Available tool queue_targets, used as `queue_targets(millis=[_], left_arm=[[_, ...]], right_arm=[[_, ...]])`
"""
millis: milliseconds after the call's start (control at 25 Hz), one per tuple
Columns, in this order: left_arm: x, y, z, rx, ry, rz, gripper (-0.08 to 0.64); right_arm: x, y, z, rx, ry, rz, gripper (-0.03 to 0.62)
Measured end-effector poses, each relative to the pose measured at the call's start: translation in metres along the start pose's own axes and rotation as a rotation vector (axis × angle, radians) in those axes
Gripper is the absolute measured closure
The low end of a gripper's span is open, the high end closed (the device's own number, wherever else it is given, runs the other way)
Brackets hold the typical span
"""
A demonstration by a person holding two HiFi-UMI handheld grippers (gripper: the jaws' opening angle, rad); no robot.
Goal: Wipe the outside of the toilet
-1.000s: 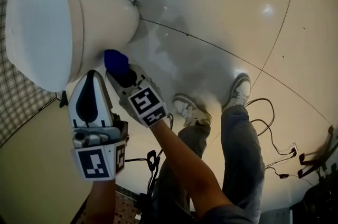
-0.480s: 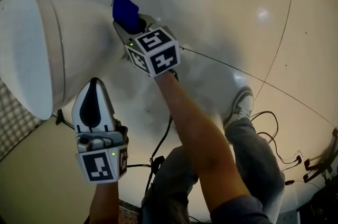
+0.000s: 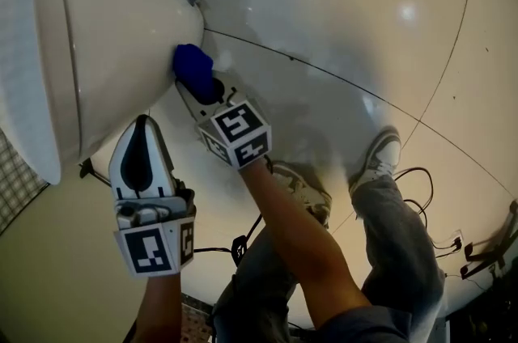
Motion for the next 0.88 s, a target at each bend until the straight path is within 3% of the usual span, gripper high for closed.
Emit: queue_targets(millis=[160, 280, 480, 600, 760, 880], left_arm=[[-0.029, 0.001, -0.011, 0.06, 0.019, -0.032, 0.543], [-0.042, 0.002, -0.015, 0.082, -0.009, -0.037, 0.544], [-0.051, 0.008, -0.014, 0.086, -0.052, -0.048, 0.543], [-0.047, 0.01, -0.013, 0.079, -0.038, -0.041, 0.544], [-0.041, -0.002, -0.005, 0.042, -0.001, -0.029, 0.543], [-0.041, -0.016, 0.003, 0.017, -0.004, -0.029, 0.543]], right_arm=[[-0.034, -0.006, -0.028, 0.054, -0.028, -0.022, 0.517], [-0.05, -0.014, -0.039, 0.088, -0.045, -0.026, 0.517], [-0.051, -0.014, -0.036, 0.096, -0.021, -0.03, 0.517], [-0.031, 0.001, -0.006, 0.02, 0.023, -0.004, 0.517], [0.009, -0.01, 0.069, -0.122, 0.069, -0.005, 0.517], [0.025, -0.035, 0.104, -0.141, 0.08, -0.023, 0.517]])
Point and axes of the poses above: the fingertips, and each gripper's own axes: y backward along the fingers, z to its right, x out of its top, the point moved 8 cm from there along y, backward along the fingers, and after that the axes turned 8 degrees about -z, right-handed, at the moved point
